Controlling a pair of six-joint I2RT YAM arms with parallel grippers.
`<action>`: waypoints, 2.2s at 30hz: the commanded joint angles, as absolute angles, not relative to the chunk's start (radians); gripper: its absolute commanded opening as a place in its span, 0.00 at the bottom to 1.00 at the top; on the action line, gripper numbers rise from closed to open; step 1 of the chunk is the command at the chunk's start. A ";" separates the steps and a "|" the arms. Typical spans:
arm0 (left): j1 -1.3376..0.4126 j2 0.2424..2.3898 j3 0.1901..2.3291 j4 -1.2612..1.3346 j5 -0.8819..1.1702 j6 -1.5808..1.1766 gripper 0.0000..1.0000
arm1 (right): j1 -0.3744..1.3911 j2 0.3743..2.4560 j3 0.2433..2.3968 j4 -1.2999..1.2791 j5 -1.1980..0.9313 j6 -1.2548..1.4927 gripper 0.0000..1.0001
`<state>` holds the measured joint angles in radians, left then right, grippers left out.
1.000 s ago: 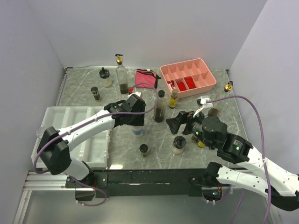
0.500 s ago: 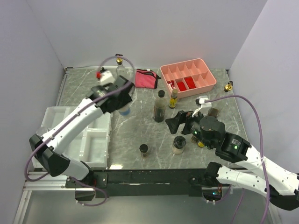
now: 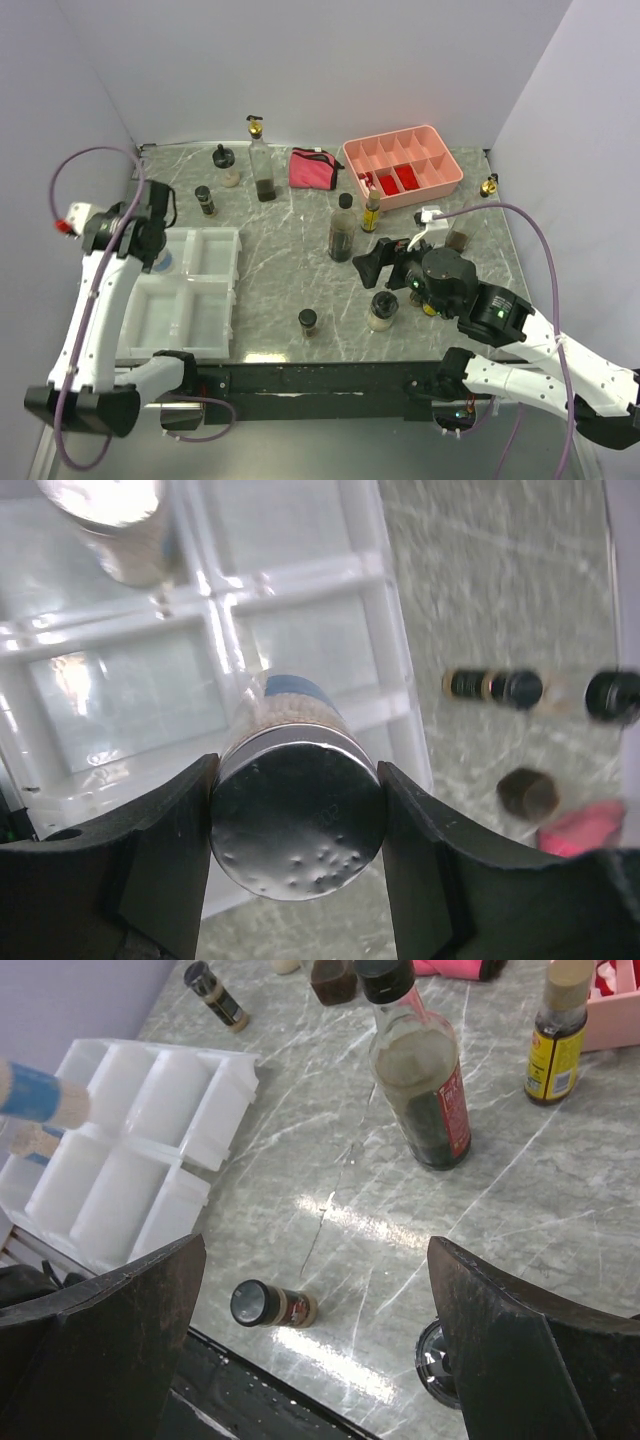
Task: Organize the condiment bottles
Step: Place the bottle in the storage box.
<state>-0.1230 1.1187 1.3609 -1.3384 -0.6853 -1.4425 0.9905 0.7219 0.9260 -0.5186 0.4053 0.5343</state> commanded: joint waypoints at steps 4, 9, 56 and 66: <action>0.040 1.025 1.278 -1.370 -0.752 -1.476 0.01 | 0.992 0.753 0.960 -0.509 0.405 0.538 1.00; 0.115 0.986 1.249 -1.371 -0.762 -1.450 0.01 | 0.992 0.749 0.962 -0.515 0.405 0.541 1.00; 0.551 0.962 0.976 -1.126 -0.713 -1.341 0.49 | 0.992 0.709 0.950 -0.580 0.453 0.515 1.00; 0.587 0.997 0.902 -1.029 -0.709 -1.279 0.99 | 0.992 0.721 0.953 -0.594 0.460 0.515 1.00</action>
